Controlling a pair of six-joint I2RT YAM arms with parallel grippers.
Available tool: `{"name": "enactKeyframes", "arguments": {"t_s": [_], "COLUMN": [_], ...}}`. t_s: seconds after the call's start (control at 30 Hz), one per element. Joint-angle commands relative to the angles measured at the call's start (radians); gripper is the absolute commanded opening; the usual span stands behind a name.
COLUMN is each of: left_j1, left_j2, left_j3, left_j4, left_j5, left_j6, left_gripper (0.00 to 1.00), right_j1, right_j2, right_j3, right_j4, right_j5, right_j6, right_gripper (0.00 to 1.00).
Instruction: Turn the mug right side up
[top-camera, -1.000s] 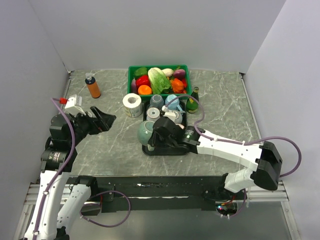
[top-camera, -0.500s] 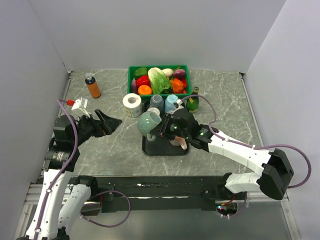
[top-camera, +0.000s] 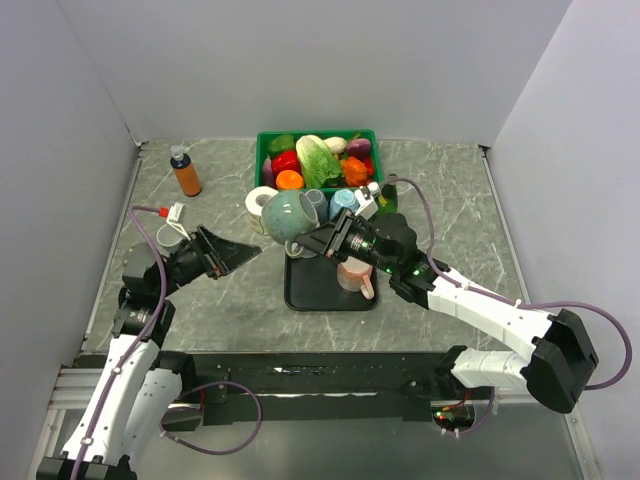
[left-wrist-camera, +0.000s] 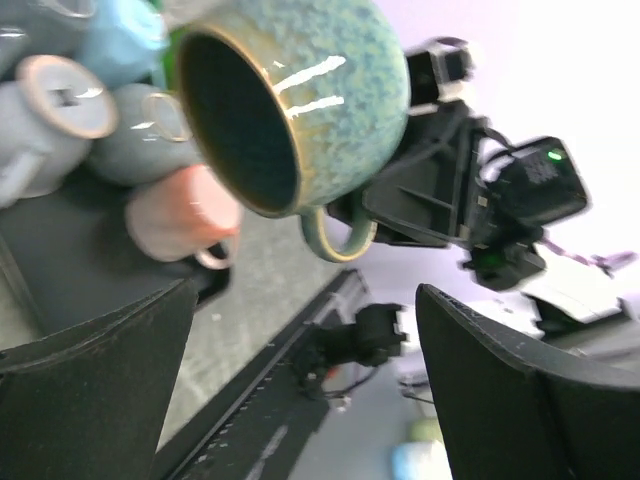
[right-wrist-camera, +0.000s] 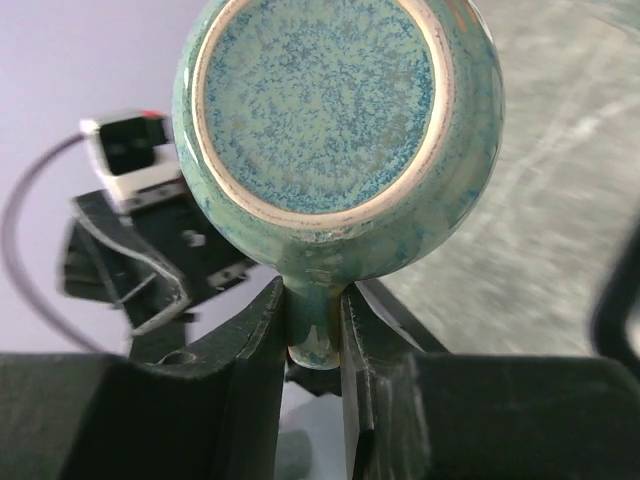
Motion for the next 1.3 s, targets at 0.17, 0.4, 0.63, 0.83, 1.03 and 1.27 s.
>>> {"name": "enactKeyframes", "arguments": {"t_s": [0.17,0.4,0.63,0.83,1.03,1.27], "left_j1": [-0.206,-0.343,-0.372,-0.414,-0.443,-0.455], "left_j2": [0.068,0.142,0.208,0.263,0.262,0.260], "left_j3": [-0.021,0.003,-0.046,-0.001,0.002,0.011], "left_j4": [0.472,0.531,0.765,0.764,0.753,0.751], "left_j5": [-0.075,-0.244,-0.289,-0.296,-0.351,-0.365], "left_j6": [-0.227,-0.219,-0.313,-0.299,-0.284,-0.267], "left_gripper": [0.96,0.90,0.77,0.69,0.45,0.21], "right_j1": [-0.009,-0.009,-0.007,-0.009,-0.009,-0.007], "right_j2": [-0.016,-0.010,-0.031,-0.040,-0.036,-0.027], "right_j3": [0.032,0.030,0.007,-0.011,-0.027,-0.034], "right_j4": [0.444,0.502,0.511,0.527,0.551,0.560], "right_j5": [-0.077,-0.091,-0.097,-0.092,-0.095,-0.109], "right_j6": [0.091,0.114,0.113,0.119,0.131,0.140], "right_gripper": [0.00,0.00,0.00,0.00,0.00,0.00]}}
